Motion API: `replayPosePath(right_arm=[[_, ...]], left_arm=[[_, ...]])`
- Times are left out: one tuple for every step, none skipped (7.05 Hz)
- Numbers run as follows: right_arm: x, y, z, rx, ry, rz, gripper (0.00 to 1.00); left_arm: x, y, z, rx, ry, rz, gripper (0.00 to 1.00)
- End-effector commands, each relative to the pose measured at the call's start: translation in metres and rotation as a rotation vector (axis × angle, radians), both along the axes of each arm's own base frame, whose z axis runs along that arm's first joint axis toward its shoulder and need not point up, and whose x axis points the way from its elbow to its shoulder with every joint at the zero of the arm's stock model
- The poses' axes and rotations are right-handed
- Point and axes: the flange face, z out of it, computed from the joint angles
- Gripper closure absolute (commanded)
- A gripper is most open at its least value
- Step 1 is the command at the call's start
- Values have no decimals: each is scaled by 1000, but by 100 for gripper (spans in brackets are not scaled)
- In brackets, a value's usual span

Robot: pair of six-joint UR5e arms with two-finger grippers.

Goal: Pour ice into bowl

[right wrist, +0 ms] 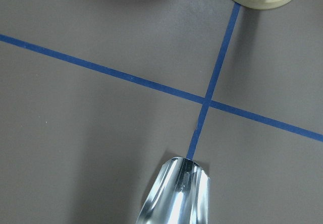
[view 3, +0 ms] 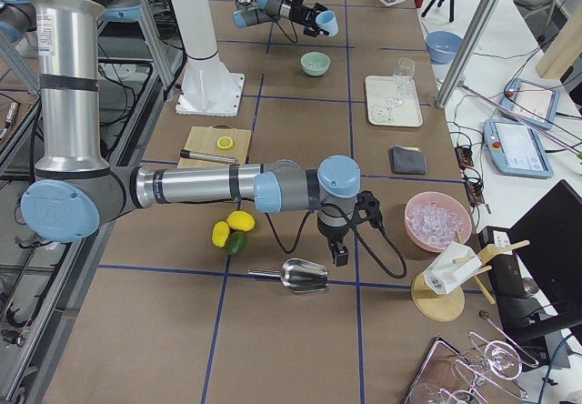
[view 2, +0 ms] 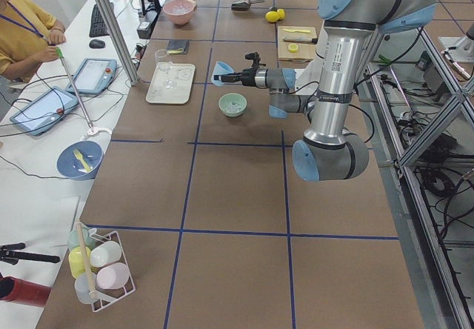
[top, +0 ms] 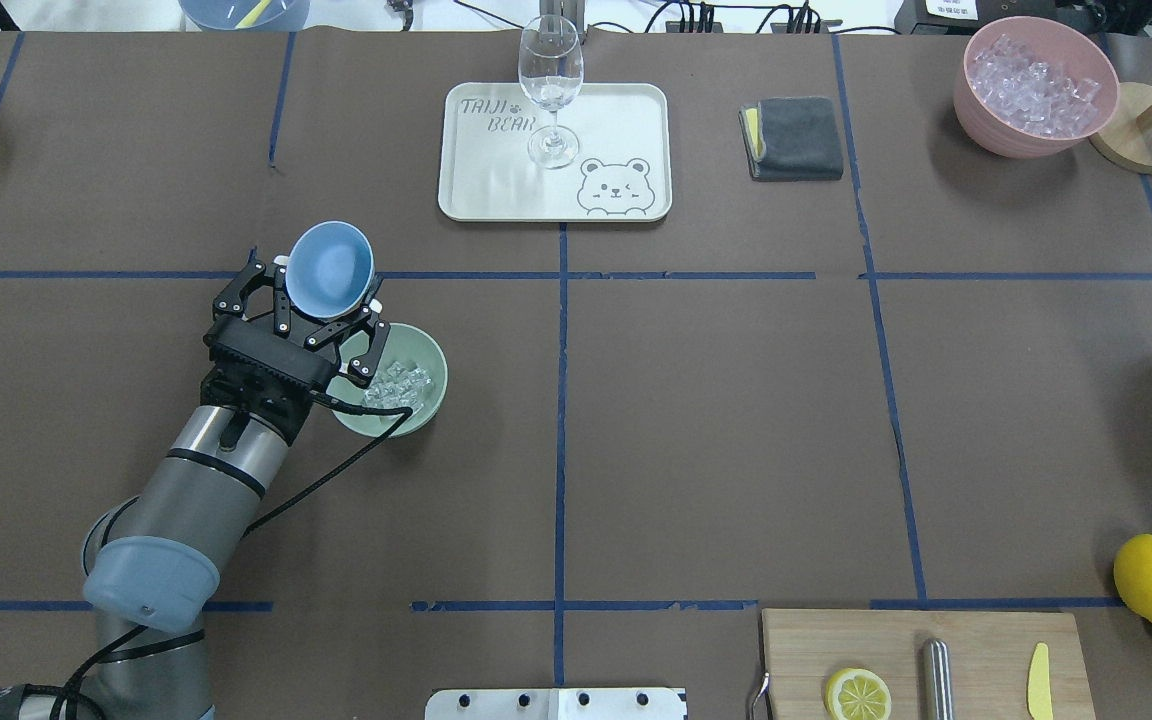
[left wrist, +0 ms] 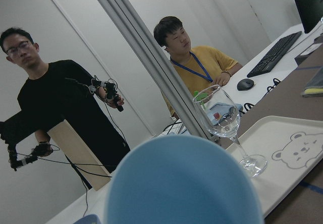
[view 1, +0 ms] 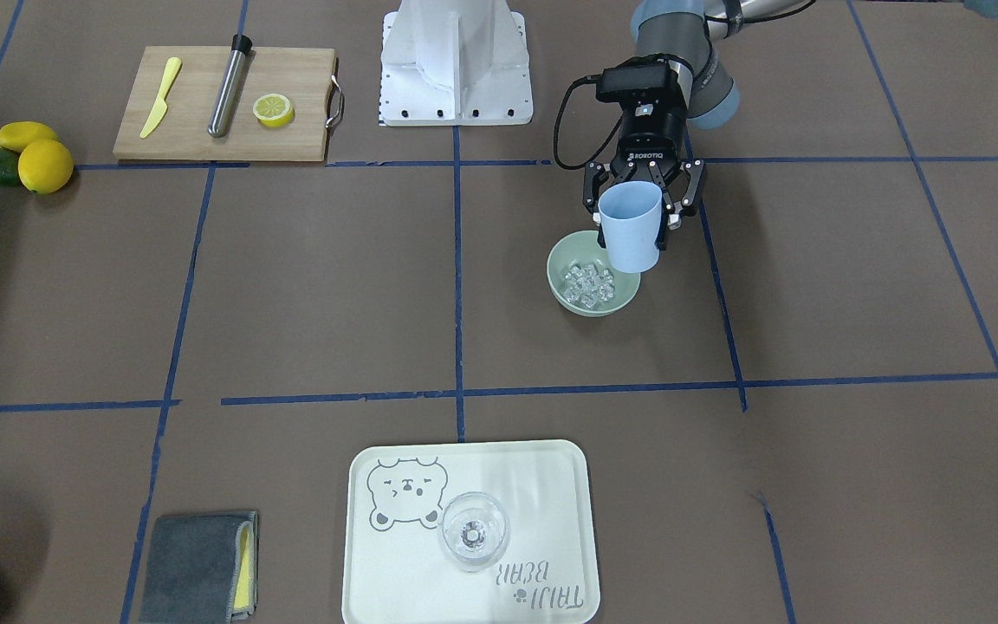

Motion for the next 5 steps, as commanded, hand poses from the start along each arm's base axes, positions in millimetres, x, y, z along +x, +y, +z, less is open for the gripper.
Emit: replayPosePath(right_arm=[[0,2,-1,2,0,1,0],[0,2,0,1,0,1,0],[0,3,0,-2,0,1,0],[0,4,1,-5,0,3,0],[0,5,2,-11,0,6,0]], left_arm=[[-11,-9,33,-121,193,87,100],[-30,-23,59,-162,172,131,100],[-59,-40,94,-233,169,172,100],[-93,-56,126,-344,229,219,100],[-123,-58,157,-424,248,227,100]])
